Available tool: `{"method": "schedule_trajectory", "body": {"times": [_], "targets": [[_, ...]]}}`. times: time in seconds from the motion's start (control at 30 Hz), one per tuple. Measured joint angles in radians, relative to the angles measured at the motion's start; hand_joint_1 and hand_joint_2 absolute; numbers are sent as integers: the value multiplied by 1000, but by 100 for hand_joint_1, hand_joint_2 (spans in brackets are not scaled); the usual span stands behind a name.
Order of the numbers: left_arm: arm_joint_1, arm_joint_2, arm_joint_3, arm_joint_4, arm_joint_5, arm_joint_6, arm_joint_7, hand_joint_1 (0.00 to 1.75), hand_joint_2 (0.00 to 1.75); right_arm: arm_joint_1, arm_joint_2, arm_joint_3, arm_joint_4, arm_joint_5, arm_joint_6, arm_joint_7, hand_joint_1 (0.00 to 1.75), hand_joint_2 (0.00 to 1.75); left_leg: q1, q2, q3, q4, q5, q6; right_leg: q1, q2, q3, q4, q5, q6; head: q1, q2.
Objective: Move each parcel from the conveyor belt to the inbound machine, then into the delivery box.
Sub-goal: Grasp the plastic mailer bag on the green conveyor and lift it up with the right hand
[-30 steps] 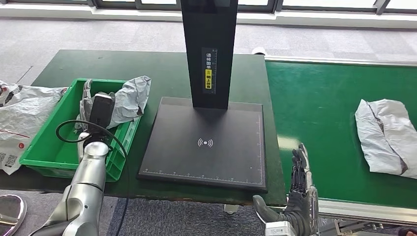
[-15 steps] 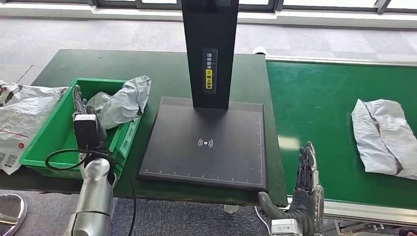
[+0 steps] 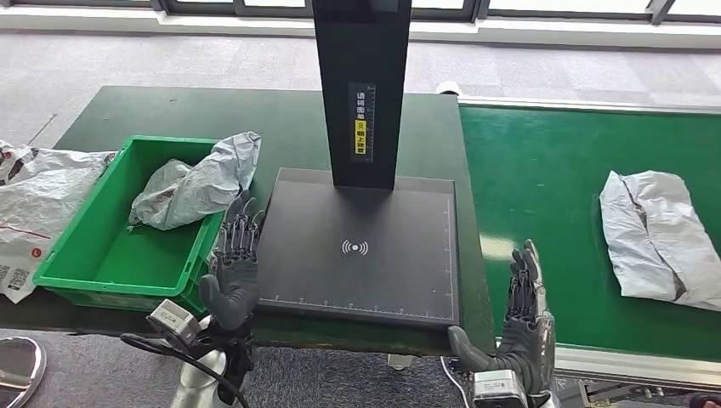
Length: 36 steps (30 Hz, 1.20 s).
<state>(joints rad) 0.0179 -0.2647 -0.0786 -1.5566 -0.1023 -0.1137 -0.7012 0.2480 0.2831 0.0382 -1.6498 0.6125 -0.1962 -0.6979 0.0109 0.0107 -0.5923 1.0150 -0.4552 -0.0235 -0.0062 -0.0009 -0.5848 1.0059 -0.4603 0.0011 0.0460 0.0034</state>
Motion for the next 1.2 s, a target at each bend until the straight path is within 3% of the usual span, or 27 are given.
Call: {"method": "schedule_trajectory", "body": {"times": [0.67,1.07,1.2], "targets": [[38,0,-23,-30,17,-74,0,0,0,-1,-2,-2,26,-18,-6,8,0,175,0,0,0,0,0,0,0,0,0,0,0,0,0,0],[37,0,-23,-12,28,-100,0,0,0,-3,-12,-55,27,33,-28,99,0,175,0,0,0,0,0,0,0,0,0,0,0,0,0,0],[36,0,-23,-12,37,-100,0,0,0,-66,-78,-137,88,136,-102,191,0,175,0,0,0,0,0,1,-1,0,0,0,0,1,0,0]]}}
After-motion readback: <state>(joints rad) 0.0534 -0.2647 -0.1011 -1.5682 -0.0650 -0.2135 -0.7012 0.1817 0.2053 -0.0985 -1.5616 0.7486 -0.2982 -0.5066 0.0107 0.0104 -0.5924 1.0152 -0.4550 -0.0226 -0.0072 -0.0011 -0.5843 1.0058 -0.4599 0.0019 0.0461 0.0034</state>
